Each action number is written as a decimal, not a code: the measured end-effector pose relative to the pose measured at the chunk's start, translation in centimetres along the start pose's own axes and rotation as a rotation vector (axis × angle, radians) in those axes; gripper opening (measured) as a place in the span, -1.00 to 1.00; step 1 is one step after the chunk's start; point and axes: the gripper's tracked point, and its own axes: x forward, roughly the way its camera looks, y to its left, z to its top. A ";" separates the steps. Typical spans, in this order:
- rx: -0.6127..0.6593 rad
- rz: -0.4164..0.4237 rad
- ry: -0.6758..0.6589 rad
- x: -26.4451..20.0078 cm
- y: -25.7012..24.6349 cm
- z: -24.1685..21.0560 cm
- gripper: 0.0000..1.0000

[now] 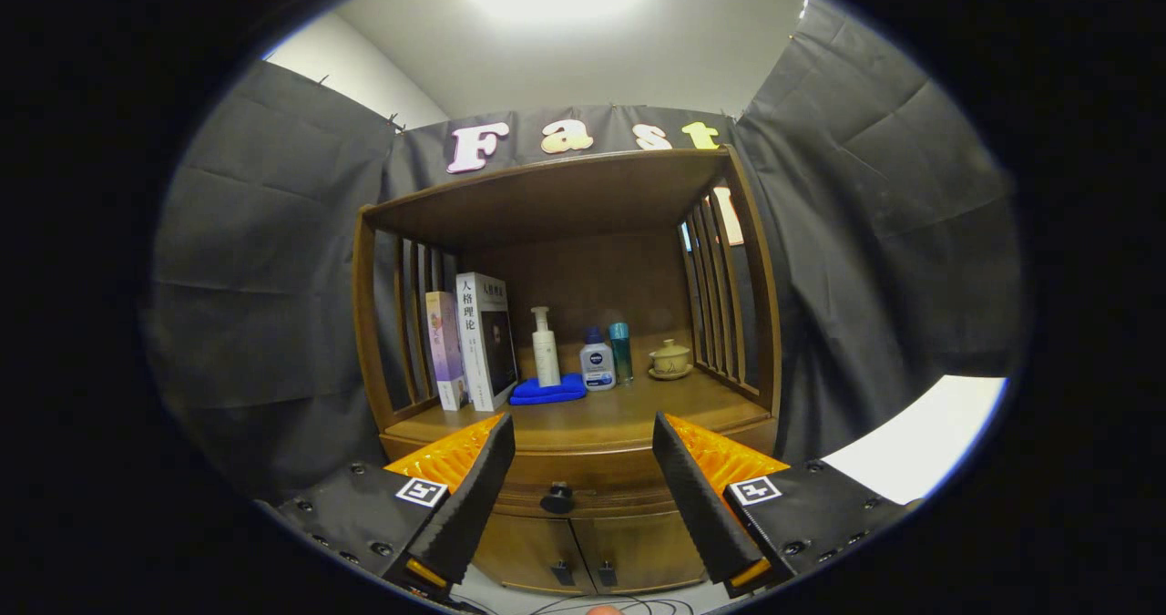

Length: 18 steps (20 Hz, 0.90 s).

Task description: Pull open the drawer, take out the items inside it, and place them on the countertop above the cabinet.

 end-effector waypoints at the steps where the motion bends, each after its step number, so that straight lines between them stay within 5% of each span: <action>1: -0.007 -0.005 0.008 1.0 0.0 -0.3 0.93; 18: -0.132 0.002 0.334 11.2 2.8 -15.6 0.94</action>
